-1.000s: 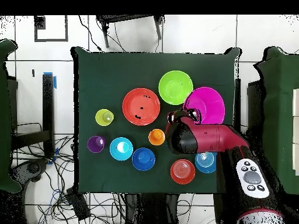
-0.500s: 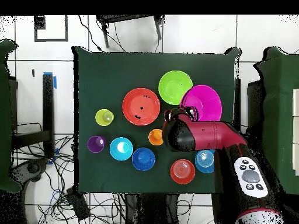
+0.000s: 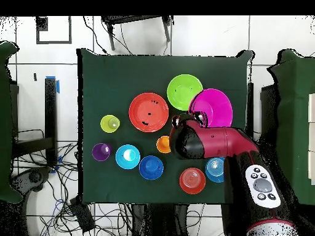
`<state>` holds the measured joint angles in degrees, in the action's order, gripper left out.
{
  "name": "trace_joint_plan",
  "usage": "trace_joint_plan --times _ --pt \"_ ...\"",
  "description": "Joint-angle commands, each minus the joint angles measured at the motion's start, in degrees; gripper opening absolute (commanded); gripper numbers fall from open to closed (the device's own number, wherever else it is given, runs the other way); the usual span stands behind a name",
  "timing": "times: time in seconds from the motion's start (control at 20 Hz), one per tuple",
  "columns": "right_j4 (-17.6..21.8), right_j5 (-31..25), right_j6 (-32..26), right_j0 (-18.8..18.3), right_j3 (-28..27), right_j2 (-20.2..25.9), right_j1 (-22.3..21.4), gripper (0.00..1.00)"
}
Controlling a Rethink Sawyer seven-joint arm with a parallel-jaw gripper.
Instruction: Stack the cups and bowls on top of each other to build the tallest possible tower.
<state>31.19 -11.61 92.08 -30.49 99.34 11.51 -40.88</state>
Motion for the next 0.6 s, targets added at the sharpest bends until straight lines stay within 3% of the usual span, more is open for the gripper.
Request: trace_joint_plan --times 0.05,0.6 --pt "-0.9 -5.2 2.0 2.7 -1.9 4.5 1.1 0.0" --pt "-2.0 -6.8 1.9 4.0 -4.0 4.6 2.1 0.0"
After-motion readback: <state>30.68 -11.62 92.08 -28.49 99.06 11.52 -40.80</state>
